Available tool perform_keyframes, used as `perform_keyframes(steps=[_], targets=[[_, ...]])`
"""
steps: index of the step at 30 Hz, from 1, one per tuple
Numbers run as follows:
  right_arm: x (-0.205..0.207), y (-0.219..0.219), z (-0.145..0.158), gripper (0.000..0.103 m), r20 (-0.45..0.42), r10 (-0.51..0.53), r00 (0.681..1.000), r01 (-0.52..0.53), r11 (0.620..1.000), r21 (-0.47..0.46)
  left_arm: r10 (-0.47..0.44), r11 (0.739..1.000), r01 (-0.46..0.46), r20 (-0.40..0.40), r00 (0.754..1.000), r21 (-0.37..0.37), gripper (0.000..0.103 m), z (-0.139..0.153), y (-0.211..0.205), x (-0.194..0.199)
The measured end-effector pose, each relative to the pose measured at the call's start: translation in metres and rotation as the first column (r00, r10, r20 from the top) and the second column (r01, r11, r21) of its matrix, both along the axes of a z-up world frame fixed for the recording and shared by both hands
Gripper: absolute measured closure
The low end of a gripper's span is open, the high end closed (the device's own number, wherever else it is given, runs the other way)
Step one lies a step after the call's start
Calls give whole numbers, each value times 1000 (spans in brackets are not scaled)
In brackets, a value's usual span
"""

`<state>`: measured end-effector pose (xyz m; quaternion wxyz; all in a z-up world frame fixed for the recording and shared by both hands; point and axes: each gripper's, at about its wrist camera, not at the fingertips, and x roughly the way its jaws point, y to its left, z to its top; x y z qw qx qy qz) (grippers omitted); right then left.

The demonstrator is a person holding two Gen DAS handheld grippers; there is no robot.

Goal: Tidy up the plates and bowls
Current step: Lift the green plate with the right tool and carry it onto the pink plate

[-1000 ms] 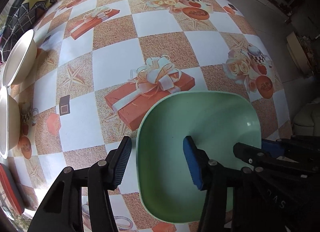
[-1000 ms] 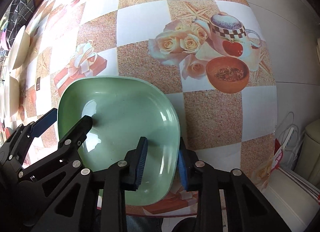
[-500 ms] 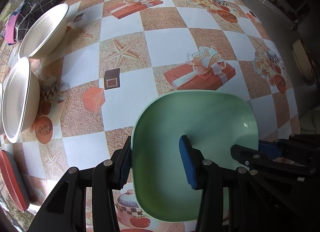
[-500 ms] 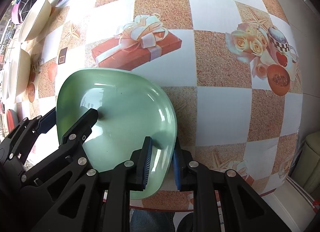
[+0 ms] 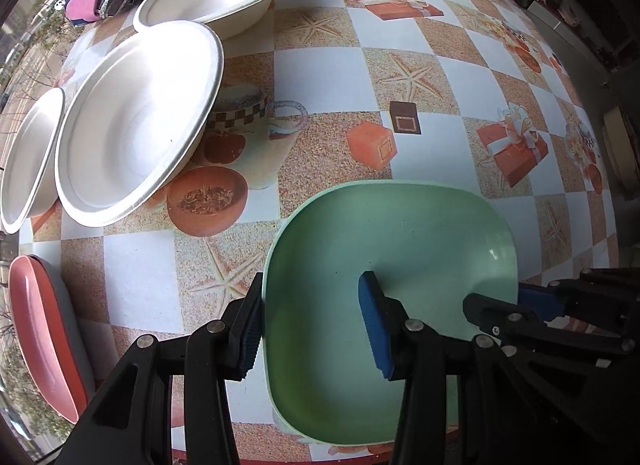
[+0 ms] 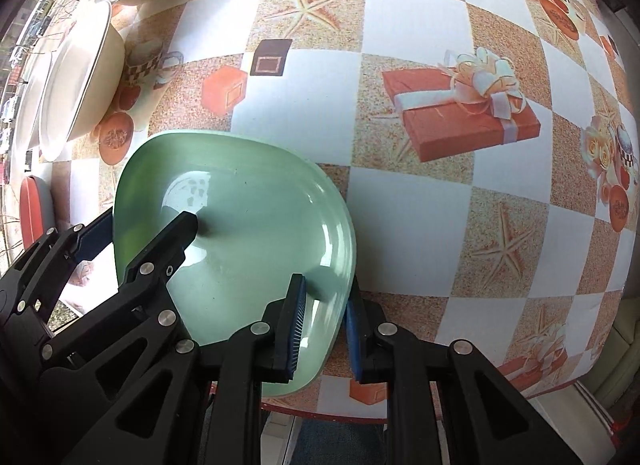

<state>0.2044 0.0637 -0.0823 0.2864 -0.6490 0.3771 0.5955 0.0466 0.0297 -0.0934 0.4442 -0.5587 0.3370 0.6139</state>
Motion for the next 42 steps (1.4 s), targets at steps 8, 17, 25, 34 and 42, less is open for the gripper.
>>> perform_keyframes(steps=[8,17,25,34,42], targets=[[-13,-5,1,81,21,3,1000,-3,1000,-24,30,999,-30,5,1000,13,54,1,-9,-5],[-13,5,-4,81,50,-18,999,20,998,-55,39,999,-40,11,999,29,55,-5,-16,-1],[-14,5,-9,81,85,-43,995,50,996,-76,22,999,-23,18,1000,40,56,-4,-18,-1],[-17,6,-9,81,79,-60,995,64,997,-47,21,998,-22,12,1000,64,56,-3,-26,0],[-10,1,-5,81,20,-87,996,87,996,-5,58,993,-56,-15,998,104,55,-2,-36,5]])
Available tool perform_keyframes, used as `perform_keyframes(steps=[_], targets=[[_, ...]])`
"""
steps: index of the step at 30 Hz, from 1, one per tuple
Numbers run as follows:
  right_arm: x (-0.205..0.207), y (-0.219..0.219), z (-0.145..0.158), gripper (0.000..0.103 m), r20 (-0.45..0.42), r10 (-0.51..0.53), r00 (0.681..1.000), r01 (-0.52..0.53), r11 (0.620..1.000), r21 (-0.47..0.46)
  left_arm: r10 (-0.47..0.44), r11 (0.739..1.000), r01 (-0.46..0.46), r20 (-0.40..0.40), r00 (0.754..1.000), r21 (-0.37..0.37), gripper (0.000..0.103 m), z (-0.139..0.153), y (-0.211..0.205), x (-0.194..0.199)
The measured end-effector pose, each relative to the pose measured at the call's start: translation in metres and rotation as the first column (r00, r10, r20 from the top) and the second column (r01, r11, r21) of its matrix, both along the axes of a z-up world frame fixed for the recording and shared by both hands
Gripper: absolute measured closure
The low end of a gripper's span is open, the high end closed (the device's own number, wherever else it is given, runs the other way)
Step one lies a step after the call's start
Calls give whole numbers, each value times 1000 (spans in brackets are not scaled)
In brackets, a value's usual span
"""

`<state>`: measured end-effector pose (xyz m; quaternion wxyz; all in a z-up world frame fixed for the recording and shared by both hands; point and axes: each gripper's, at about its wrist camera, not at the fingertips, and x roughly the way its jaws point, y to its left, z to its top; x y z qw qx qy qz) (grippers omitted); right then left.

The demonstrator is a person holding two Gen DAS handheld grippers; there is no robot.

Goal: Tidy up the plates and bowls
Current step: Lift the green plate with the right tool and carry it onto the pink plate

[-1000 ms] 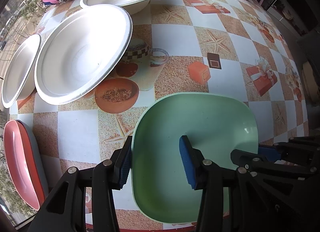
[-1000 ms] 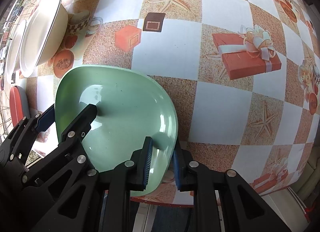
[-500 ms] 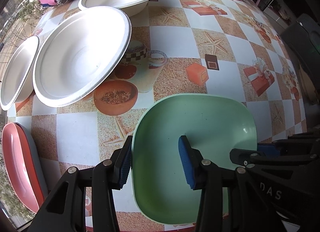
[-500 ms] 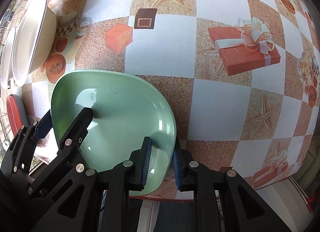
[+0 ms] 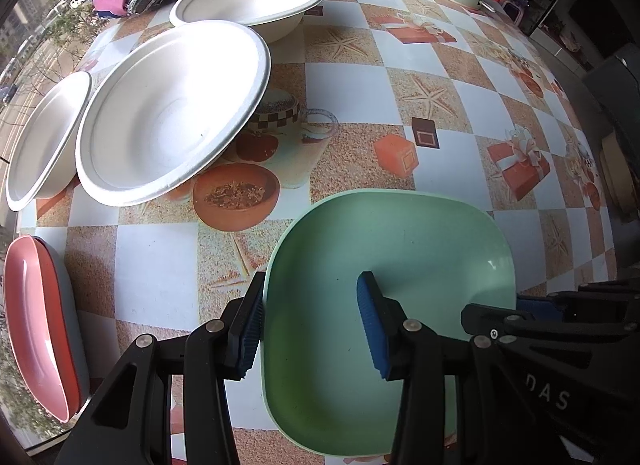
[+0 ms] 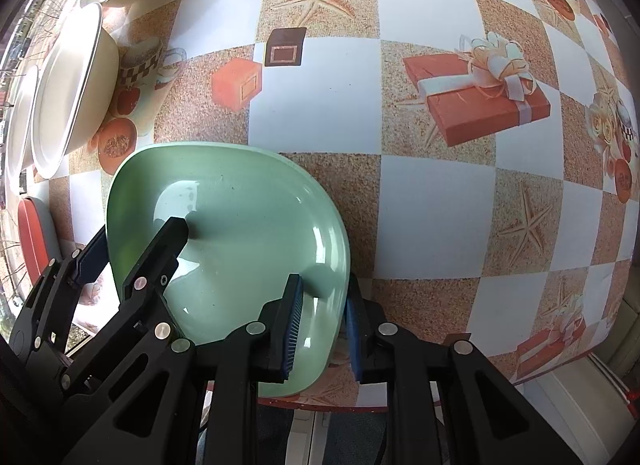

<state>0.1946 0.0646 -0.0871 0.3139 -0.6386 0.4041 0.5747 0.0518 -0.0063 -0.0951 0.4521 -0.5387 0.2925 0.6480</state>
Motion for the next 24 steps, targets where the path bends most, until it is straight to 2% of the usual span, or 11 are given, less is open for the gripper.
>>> perform_keyframes(steps=[13,24], targets=[[5,-1,0,81,-24,-4,1000,4,1000,4,46,999,-46,-5,999,10,54,2,-4,0],[-10,-1,-4,81,10,10,1000,-9,999,-33,0,998,2,42,999,-56,58,3,-7,-6]])
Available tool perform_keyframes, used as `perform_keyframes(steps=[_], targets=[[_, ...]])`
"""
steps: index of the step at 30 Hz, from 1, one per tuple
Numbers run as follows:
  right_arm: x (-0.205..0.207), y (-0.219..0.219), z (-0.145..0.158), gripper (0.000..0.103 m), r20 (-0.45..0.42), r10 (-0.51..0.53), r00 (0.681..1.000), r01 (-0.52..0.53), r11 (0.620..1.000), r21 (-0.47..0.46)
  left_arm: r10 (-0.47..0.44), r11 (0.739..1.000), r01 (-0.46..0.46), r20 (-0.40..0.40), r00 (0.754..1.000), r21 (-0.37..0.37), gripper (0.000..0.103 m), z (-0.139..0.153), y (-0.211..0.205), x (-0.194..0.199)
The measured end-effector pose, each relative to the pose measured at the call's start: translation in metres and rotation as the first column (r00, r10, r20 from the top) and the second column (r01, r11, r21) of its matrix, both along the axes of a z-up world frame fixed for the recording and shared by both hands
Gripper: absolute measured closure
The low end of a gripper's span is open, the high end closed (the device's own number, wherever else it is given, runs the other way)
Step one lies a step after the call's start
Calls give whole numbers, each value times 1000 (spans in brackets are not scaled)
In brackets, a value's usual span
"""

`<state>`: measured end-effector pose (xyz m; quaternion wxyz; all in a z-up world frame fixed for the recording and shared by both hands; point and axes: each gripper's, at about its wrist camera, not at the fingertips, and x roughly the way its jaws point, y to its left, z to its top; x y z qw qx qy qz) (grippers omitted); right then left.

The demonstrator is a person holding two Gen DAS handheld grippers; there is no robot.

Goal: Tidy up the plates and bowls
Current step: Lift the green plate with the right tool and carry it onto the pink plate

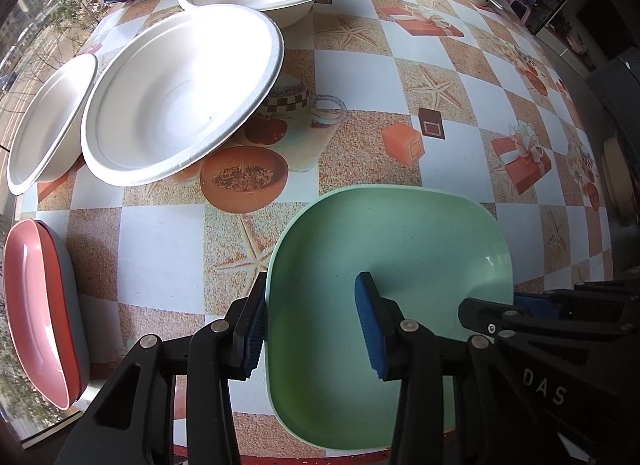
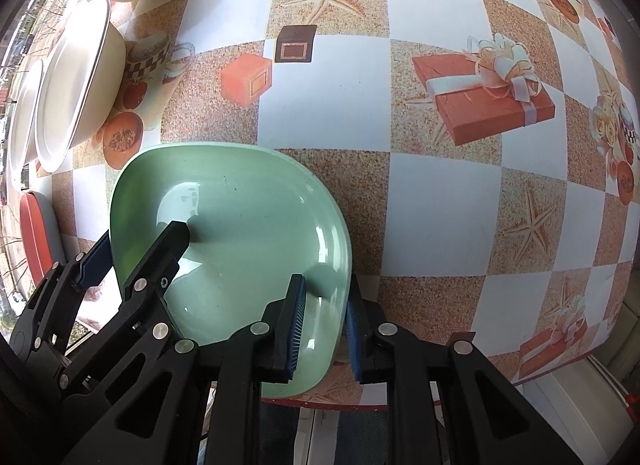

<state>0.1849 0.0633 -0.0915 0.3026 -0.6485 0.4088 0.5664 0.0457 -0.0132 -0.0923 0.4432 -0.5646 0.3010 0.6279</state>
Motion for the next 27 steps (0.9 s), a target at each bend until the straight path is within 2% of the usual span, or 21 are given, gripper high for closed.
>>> perform_keyframes(steps=[8,15,21,27], targets=[[-8,-24,3,81,7,15,1000,-14,999,-52,-26,999,27,16,1000,-40,58,5,-18,-5],[-22,-44,17,81,-9,35,999,-35,997,-75,-58,997,58,-8,998,-48,58,25,-31,-12],[-44,-49,37,81,-58,44,997,-47,997,-57,-33,998,33,-4,999,-50,58,42,-46,-32],[-85,-58,57,81,-112,91,990,-95,995,-34,8,999,-10,-47,999,-45,58,59,-61,-60]])
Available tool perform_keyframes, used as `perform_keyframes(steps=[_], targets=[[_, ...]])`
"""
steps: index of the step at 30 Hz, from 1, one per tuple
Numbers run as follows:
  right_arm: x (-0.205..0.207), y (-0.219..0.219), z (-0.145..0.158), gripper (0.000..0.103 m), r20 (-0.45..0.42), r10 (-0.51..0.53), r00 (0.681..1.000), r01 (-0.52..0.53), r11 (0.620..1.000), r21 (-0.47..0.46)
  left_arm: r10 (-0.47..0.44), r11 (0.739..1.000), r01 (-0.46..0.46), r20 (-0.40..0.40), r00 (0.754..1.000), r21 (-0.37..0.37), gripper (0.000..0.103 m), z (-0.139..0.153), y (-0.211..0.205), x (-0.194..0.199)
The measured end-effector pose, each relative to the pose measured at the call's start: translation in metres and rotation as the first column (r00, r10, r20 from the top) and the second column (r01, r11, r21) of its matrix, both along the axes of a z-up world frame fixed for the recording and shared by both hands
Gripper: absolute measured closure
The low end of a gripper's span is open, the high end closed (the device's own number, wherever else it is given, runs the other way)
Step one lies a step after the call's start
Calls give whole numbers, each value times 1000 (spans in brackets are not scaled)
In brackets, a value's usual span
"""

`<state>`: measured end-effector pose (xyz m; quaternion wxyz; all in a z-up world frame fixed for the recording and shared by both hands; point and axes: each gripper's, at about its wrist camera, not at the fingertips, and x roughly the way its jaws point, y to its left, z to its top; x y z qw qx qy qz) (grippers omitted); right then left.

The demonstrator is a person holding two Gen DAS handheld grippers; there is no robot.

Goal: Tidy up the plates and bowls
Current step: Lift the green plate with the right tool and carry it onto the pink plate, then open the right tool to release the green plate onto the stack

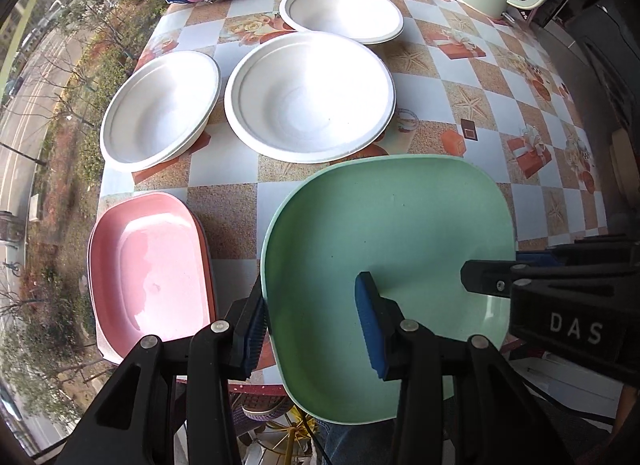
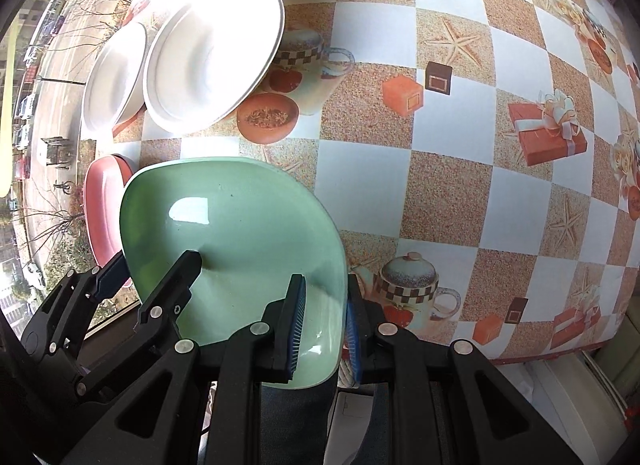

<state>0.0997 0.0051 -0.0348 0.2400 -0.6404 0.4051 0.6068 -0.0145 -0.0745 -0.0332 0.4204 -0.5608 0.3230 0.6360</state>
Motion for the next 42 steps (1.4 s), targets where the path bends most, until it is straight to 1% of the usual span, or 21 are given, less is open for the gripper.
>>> perform_keyframes(steps=[6,12,17,19,21,23,29,33,35,36,38,40,41,42], targets=[[-51,-18,13,81,-47,72,996,-72,997,-2,70,998,-70,-34,997,-7,58,11,-22,-34],[-97,-46,17,81,-78,143,987,-144,990,-6,131,991,-132,-63,989,-20,58,14,-46,-63],[-119,-64,14,81,-83,198,977,-200,980,-19,151,987,-155,-113,982,-31,58,17,-60,-85],[-116,-63,13,81,-88,214,973,-217,976,-25,163,985,-168,-125,979,-35,58,17,-65,-95],[-132,-74,8,81,-86,242,966,-244,970,-18,176,983,-182,-133,975,-36,58,15,-70,-104],[-139,-84,5,81,-80,261,962,-263,965,-16,185,981,-192,-141,973,-38,58,13,-73,-112],[-152,-90,-3,81,-77,243,967,-247,968,-37,197,978,-205,-140,970,-46,58,6,-83,-125],[-157,-87,-6,81,-67,255,965,-258,965,-36,206,976,-214,-133,969,-47,57,2,-86,-129],[-153,-89,-4,81,-67,260,963,-263,964,-39,206,976,-214,-136,969,-47,53,1,-86,-129],[-151,-90,-2,81,-70,258,963,-262,964,-45,204,976,-212,-141,969,-49,52,0,-84,-129],[-130,-73,6,81,-76,254,964,-258,964,-56,204,976,-213,-143,969,-50,50,-1,-85,-129],[-127,-70,7,81,-75,253,965,-257,965,-54,211,974,-220,-143,967,-54,43,-3,-86,-129],[-128,-65,6,81,-74,253,965,-257,965,-52,219,971,-230,-140,966,-64,37,-4,-86,-129],[-126,-63,7,81,-74,253,965,-257,965,-51,227,969,-237,-125,966,-72,33,-6,-86,-131]])
